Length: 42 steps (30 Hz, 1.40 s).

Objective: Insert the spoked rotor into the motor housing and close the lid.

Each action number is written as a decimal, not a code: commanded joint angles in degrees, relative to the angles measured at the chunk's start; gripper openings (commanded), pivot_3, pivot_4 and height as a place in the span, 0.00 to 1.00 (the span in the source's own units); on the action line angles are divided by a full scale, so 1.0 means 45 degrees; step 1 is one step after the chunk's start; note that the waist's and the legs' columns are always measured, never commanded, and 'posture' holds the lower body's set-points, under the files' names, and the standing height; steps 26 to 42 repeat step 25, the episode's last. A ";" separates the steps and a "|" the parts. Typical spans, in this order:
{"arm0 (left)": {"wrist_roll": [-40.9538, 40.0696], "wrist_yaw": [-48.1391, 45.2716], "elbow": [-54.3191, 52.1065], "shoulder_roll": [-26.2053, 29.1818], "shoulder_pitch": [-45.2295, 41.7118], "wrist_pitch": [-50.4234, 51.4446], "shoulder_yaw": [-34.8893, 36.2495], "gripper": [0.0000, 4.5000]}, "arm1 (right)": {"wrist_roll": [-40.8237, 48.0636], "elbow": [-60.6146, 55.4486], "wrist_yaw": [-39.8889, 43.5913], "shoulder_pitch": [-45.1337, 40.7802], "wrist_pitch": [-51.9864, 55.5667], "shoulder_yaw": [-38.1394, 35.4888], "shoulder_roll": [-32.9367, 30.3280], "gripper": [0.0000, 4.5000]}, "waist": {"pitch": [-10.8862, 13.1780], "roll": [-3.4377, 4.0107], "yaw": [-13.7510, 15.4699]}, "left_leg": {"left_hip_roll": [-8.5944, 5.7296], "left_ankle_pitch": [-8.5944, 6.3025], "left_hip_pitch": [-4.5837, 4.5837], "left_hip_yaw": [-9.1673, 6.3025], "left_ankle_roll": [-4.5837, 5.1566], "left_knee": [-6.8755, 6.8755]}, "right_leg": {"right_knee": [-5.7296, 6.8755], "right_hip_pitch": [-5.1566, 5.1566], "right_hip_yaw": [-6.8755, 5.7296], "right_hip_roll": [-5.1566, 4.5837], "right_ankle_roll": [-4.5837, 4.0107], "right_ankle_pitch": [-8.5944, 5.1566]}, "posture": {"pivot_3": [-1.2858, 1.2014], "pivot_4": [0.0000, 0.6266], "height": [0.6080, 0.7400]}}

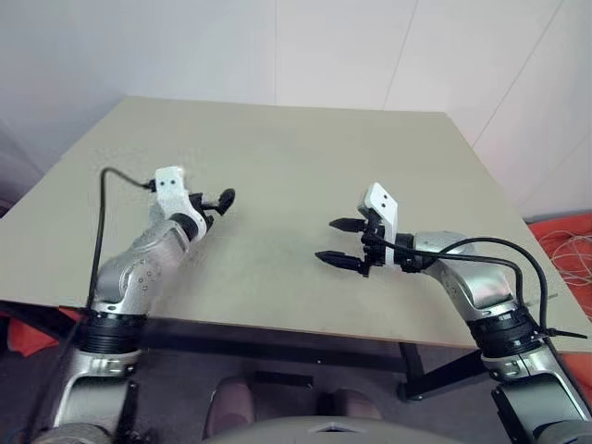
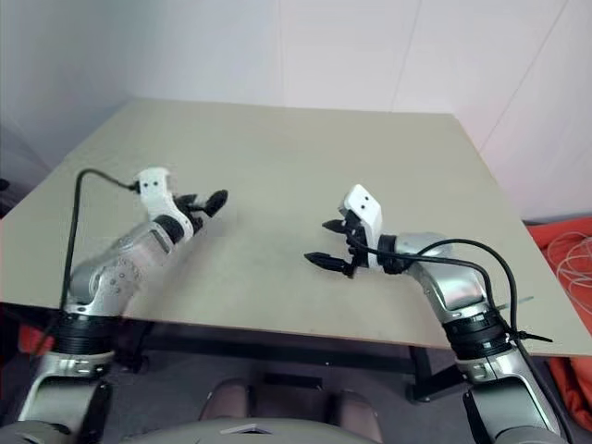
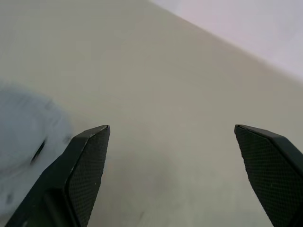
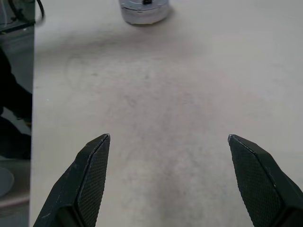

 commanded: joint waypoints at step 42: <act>0.3554 -1.0794 0.4002 0.1259 0.0941 -0.6161 0.0931 1.00 | -0.0502 0.1711 0.0422 0.0482 -0.3077 -0.1182 0.0032 1.00 | 0.0008 0.0125 -0.0134 | 0.0006 -0.0025 0.0019 0.0018 0.0042 -0.0011 | 0.0015 -0.0002 0.0013 0.0000 -0.0093 0.0044 | 0.52 0.00 1.00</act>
